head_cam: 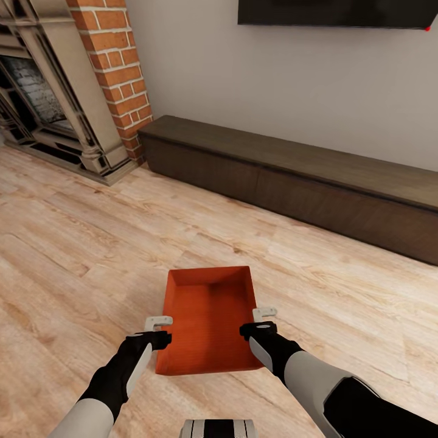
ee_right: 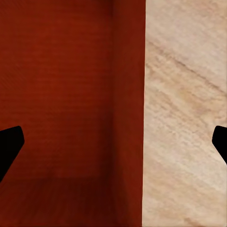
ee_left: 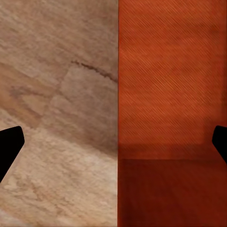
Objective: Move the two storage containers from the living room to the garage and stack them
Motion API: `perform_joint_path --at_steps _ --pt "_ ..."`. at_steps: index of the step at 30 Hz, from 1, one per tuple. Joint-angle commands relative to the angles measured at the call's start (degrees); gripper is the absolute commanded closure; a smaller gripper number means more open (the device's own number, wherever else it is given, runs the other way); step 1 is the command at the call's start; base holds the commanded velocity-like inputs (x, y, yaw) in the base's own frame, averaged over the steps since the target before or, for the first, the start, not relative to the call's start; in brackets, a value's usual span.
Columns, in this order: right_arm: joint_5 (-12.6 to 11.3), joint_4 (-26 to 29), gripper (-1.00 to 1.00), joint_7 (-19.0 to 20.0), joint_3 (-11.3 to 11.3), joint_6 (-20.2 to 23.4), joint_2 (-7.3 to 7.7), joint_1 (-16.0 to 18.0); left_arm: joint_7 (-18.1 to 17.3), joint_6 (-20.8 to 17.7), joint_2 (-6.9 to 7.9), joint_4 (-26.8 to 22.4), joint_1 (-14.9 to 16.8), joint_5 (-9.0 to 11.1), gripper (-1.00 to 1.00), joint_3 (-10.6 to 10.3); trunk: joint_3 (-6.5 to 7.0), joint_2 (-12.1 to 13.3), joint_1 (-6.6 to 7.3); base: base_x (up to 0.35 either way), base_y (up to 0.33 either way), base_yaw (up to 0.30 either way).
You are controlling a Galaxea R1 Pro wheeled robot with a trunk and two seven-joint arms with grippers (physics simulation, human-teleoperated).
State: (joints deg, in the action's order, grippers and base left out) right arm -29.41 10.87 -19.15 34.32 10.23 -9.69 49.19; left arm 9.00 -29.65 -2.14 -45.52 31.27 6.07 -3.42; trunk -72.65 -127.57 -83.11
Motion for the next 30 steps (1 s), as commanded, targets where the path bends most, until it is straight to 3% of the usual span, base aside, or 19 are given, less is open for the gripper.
perform_joint_path --at_steps 1,21,30 --pt "-0.3 0.1 -1.0 -0.4 0.5 0.4 0.02 0.0 0.5 -0.2 0.03 -0.1 0.0 0.6 -1.0 -0.2 -0.04 0.0 0.0 0.0 0.0 0.0" --pt "-0.3 0.1 -1.0 -0.4 0.5 0.3 0.14 0.0 0.5 -0.2 0.03 -0.1 0.0 0.6 -1.0 -0.2 -0.04 0.0 0.0 0.0 0.0 0.0" --pt "-0.3 0.1 -1.0 -0.4 0.5 0.3 0.11 0.0 0.5 -0.2 0.03 -0.1 0.0 0.6 -1.0 -0.2 -1.66 -3.6 -1.97 0.0 0.0 0.0"
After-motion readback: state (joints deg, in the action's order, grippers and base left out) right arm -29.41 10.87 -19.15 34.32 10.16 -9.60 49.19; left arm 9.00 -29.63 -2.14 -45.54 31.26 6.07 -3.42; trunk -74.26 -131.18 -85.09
